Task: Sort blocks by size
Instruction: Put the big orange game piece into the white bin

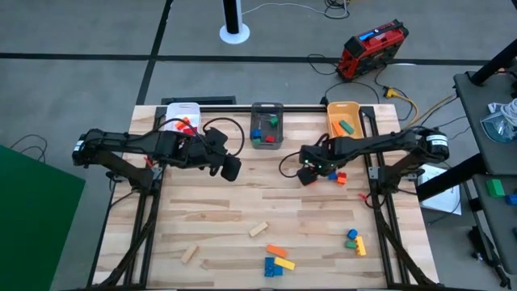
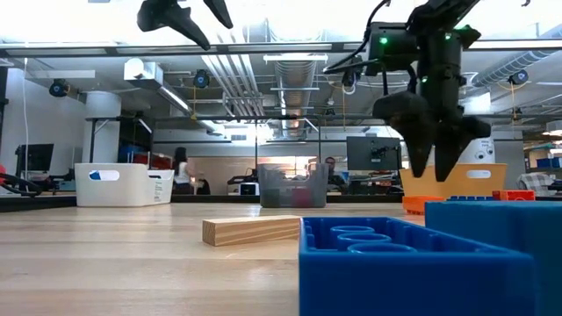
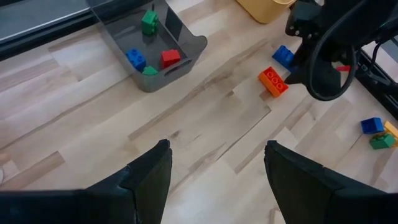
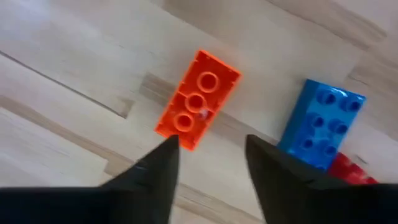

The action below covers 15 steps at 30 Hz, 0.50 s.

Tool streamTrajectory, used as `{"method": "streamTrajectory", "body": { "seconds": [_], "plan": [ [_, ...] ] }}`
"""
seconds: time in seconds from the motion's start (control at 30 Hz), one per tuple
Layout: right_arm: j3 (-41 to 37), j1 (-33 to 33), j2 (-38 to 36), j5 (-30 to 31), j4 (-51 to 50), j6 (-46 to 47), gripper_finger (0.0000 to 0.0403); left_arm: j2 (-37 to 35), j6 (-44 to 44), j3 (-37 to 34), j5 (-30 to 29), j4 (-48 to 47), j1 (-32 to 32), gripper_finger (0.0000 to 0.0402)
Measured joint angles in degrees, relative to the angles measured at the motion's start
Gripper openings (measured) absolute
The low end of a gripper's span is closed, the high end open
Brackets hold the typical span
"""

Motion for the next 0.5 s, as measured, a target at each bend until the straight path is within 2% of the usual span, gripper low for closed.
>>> {"method": "streamTrajectory", "body": {
  "seconds": [0.13, 0.27, 0.4, 0.5],
  "plan": [
    [0.00, 0.18, 2.42, 0.40, 3.48, 0.12, 0.0286, 0.00, 0.39, 0.00, 0.00, 0.00, 0.11, 0.0231],
    [-0.02, 0.18, 6.01, -0.26, 3.23, 0.12, 0.0325, 0.00, 0.41, 0.00, -0.02, -0.02, 0.22, 0.0231],
    [-0.05, 0.43, 9.88, -0.70, 3.51, -0.22, 0.0336, 0.00, 1.60, 0.00, 0.00, -0.02, 0.27, 0.0231],
    [0.00, 0.82, 11.61, -0.67, 4.26, -1.45, 0.0326, 0.00, 1.65, 0.00, 0.00, -0.02, 0.33, 0.0231]
  ]
}}
